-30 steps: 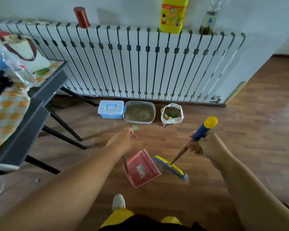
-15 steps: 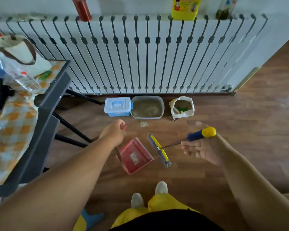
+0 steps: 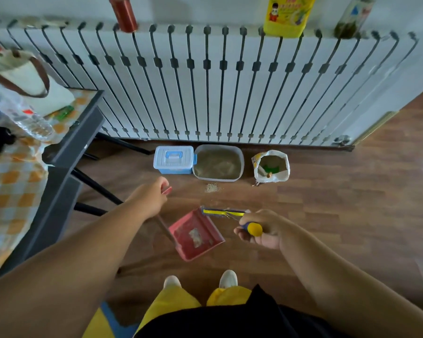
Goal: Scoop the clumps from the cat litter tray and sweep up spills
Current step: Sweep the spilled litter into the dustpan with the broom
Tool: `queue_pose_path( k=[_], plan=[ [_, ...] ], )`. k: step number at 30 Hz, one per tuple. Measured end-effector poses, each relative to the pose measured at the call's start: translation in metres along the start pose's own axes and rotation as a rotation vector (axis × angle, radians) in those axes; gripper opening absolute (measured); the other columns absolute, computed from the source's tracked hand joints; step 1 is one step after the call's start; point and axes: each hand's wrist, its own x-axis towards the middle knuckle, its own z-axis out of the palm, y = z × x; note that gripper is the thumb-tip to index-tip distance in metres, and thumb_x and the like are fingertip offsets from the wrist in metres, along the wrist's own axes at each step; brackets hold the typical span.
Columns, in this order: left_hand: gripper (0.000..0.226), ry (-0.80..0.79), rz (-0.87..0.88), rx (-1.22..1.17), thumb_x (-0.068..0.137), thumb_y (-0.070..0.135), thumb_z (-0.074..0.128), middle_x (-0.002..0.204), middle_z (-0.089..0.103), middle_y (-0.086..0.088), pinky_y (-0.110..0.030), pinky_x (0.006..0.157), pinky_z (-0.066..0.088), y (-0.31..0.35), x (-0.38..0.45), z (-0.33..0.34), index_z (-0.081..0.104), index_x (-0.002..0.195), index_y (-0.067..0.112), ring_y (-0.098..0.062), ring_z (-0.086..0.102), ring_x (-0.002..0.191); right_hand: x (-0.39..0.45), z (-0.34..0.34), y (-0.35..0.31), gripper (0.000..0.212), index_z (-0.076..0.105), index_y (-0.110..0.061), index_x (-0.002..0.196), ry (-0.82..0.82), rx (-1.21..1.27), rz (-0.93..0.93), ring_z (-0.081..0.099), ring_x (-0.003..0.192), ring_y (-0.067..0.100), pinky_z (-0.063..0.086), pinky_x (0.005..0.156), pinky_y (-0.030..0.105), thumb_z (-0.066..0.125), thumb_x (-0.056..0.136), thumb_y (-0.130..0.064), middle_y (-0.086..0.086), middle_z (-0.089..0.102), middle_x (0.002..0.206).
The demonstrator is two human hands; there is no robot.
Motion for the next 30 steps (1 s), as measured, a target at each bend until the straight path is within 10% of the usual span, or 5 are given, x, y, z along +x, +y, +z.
queue_pose_path(
  k=[10, 19, 23, 30],
  plan=[
    [0.022, -0.06, 0.043, 0.253, 0.099, 0.028, 0.049, 0.082, 0.065, -0.009, -0.034, 0.061, 0.05, 0.02, 0.076, -0.049, 0.059, 0.101, 0.009, -0.025, 0.066, 0.072, 0.03, 0.05, -0.01, 0.005, 0.055, 0.01, 0.087, 0.136, 0.059, 0.018, 0.061, 0.037, 0.02, 0.044, 0.037, 0.018, 0.051, 0.088, 0.013, 0.023, 0.055, 0.081],
    [0.023, -0.067, 0.098, 0.31, 0.099, 0.033, 0.051, 0.085, 0.066, -0.006, -0.035, 0.067, 0.053, -0.011, 0.121, -0.081, 0.056, 0.111, 0.014, -0.029, 0.069, 0.081, 0.043, 0.121, 0.027, 0.021, 0.07, 0.007, 0.057, 0.18, -0.059, -0.026, 0.058, 0.071, 0.033, 0.045, 0.07, 0.039, 0.062, 0.076, 0.004, 0.026, 0.063, 0.069],
    [0.018, -0.008, 0.173, 0.261, 0.098, 0.032, 0.049, 0.079, 0.054, -0.001, -0.033, 0.065, 0.047, -0.047, 0.121, -0.071, 0.051, 0.106, 0.016, -0.026, 0.064, 0.079, 0.05, 0.156, 0.044, 0.018, 0.061, 0.022, 0.095, 0.226, 0.059, -0.068, 0.055, 0.068, 0.033, 0.044, 0.059, 0.039, 0.06, 0.082, 0.01, 0.025, 0.06, 0.072],
    [0.02, 0.073, 0.185, 0.225, 0.098, 0.033, 0.05, 0.082, 0.056, 0.0, -0.034, 0.061, 0.046, -0.072, 0.122, -0.068, 0.053, 0.108, 0.015, -0.026, 0.061, 0.077, 0.057, 0.189, 0.043, 0.017, 0.059, 0.019, 0.1, 0.237, 0.105, -0.137, 0.055, 0.057, 0.023, 0.044, 0.05, 0.032, 0.053, 0.085, 0.015, 0.022, 0.053, 0.074]
  ],
)
